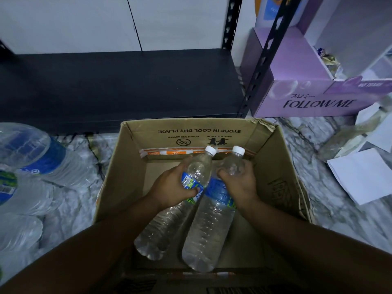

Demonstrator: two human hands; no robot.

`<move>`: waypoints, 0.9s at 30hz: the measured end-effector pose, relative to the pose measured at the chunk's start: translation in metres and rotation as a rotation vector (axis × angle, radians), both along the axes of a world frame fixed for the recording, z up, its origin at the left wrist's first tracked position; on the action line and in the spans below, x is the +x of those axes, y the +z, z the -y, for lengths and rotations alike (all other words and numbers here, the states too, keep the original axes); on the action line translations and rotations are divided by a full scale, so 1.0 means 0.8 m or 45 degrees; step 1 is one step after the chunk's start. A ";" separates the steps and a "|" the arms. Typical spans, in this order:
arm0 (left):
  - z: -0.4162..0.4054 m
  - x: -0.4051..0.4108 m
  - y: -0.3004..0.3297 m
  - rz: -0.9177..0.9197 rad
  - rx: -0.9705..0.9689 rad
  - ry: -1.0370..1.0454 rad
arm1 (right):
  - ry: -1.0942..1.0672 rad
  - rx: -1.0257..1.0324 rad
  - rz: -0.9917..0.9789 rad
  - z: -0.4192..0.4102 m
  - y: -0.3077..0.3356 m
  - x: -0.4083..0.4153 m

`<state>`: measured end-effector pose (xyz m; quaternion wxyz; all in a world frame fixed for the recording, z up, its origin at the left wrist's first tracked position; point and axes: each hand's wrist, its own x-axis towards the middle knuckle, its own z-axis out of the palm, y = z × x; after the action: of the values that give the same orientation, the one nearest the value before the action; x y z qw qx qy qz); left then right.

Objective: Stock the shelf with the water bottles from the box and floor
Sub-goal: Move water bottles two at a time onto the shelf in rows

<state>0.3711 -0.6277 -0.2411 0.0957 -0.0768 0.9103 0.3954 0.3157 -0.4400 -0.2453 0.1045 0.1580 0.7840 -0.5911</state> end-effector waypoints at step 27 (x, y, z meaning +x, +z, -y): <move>-0.012 0.002 0.065 -0.426 0.685 0.427 | 0.783 0.242 -0.592 -0.020 0.099 -0.028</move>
<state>0.3728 -0.6178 -0.1887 -0.1042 -0.1315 0.7513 0.6383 0.2934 -0.4241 -0.1660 0.0812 -0.2132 0.8488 -0.4769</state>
